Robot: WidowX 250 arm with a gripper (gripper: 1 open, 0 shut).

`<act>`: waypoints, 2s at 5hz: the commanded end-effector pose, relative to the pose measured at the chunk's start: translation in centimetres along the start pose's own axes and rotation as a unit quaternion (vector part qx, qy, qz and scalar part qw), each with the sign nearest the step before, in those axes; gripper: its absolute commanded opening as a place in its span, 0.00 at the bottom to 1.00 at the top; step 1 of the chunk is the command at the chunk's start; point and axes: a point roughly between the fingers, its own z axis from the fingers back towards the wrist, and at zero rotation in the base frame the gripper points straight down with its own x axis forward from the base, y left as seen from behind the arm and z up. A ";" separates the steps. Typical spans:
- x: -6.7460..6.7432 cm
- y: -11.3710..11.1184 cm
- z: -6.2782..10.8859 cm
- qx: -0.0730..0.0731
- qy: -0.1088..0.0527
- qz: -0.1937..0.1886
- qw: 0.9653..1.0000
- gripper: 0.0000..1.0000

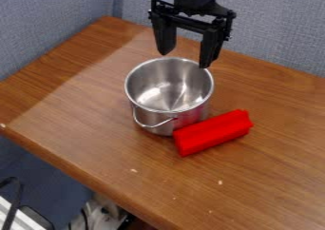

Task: Put the red object in the metal pot

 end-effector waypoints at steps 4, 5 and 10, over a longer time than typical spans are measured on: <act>-1.5 -5.4 -4.7 0.017 0.002 -0.187 0.982 1.00; -0.1 -6.9 -6.7 0.025 -0.006 -0.176 0.984 1.00; 1.5 -9.1 -7.1 0.034 -0.035 -0.138 0.989 0.00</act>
